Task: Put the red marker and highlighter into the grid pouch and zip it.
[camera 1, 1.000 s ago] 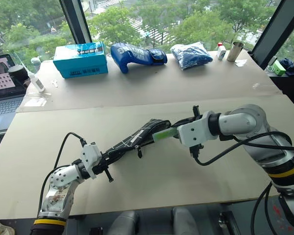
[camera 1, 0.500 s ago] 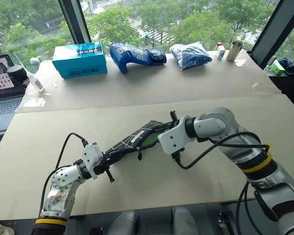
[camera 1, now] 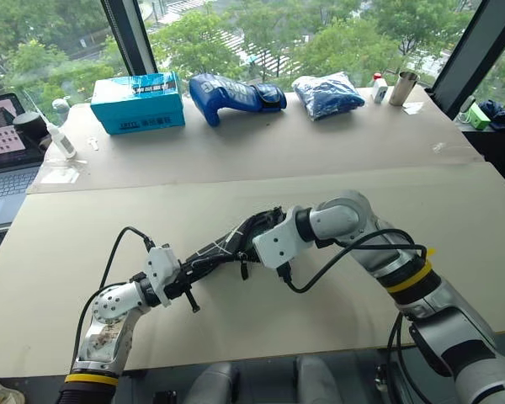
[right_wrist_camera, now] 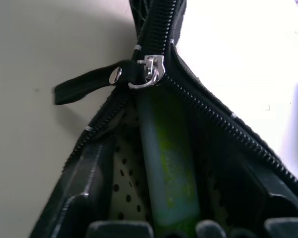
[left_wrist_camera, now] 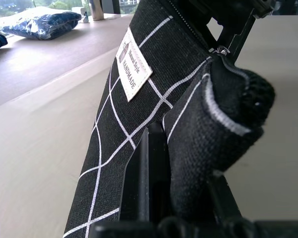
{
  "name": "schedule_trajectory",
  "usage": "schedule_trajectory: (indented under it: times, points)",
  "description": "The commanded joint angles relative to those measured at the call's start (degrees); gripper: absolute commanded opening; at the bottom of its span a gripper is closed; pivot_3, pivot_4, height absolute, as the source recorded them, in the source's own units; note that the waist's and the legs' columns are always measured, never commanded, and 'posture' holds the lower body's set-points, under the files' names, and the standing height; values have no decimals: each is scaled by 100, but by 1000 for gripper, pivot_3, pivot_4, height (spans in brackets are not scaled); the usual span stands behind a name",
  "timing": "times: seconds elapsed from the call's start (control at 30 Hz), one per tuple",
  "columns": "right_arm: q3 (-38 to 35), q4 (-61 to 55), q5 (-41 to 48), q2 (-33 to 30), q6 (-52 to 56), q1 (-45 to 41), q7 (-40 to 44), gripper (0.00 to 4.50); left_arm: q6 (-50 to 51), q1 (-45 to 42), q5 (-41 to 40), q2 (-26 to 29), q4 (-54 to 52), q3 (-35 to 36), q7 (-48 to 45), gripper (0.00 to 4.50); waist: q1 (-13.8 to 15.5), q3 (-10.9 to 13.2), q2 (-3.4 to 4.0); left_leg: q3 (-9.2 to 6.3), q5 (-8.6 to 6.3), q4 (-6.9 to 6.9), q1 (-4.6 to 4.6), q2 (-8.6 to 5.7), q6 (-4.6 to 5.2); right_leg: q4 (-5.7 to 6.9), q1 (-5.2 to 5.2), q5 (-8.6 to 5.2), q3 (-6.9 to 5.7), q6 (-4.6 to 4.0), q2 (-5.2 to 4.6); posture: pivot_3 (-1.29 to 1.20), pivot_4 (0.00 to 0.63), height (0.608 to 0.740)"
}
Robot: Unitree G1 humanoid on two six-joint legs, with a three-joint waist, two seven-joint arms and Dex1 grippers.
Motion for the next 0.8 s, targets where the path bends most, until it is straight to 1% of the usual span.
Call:
schedule_trajectory:
  times: [0.03, 0.1, 0.17, 0.27, 0.33, 0.4, 0.5, 0.6, 0.7, 0.8]
  points:
    - [-709, -180, 476, -277, 723, -68, 89, 3989, -49, 24, -28, 21, -154, 17, 23, 0, 6, 0, 0, 0, 0, 0, 0, 0, 0, 0, 0, 0, 0, 0, 0, 0, 150, 739]
    - [-1091, -191, 818, -482, 1245, -74, 142, 3989, -51, 25, -26, 23, -154, 17, 41, 0, 18, 0, 0, 0, 0, 0, 0, -1, 0, -1, 1, 0, 0, 0, -1, 0, 150, 739]
    - [-1538, -400, 1414, -828, 1905, 98, 442, 3989, -48, 29, -26, 29, -149, 23, 60, 0, 24, 0, 0, 0, 0, 1, 0, -1, 0, -2, 2, 0, 0, 0, -2, 0, 150, 739]
    - [-2149, -958, 2503, -1300, 3073, 607, 886, 3989, -46, 49, -41, 53, -130, 48, 59, 0, 54, 0, 0, 0, -1, -1, -1, 0, 2, -4, 2, 0, 0, 0, -1, 0, 150, 739]
    - [-2333, -1363, 2960, -1548, 3640, 989, 1013, 3989, -46, 60, -59, 69, -117, 70, 45, 0, 53, 0, 0, 0, -3, -3, -2, 2, 4, -10, 3, 0, -1, 0, 0, 0, 150, 739]
    - [-2400, -1687, 3241, -1673, 4123, 1334, 937, 3989, -31, 49, -87, 81, -104, 103, 47, 0, 28, 0, 0, 1, -4, -4, -1, 6, 6, -12, 1, 0, 0, 0, 1, 0, 150, 739]
    - [-2403, -2028, 3630, -1493, 4854, 1905, 499, 3989, 29, -48, -154, 58, -89, 175, 108, 0, 28, 0, 0, 4, -6, -2, -1, 13, 10, -11, 4, 0, 0, 0, 0, 0, 150, 739]
    - [-2210, -2272, 3720, -1316, 5141, 2182, 131, 3989, 68, -103, -179, 41, -98, 189, 128, 0, 56, 0, 0, 4, -16, 2, -2, 9, 28, -10, 6, 0, 0, -1, -3, 0, 150, 739]
    - [-1703, -2316, 3649, -714, 5456, 2222, -503, 3989, 82, -127, -183, 34, -94, 198, 124, 0, 57, 0, 0, 4, -13, 4, -1, 6, 22, -8, 5, 1, 0, -1, -4, 0, 150, 739]
    - [-1282, -2109, 3498, -152, 5704, 2040, -1046, 3989, 100, -146, -198, 19, -97, 219, 138, 0, 57, 0, 0, 4, -2, 3, 0, 9, 3, -3, 3, 1, 0, -1, -2, 0, 150, 739]
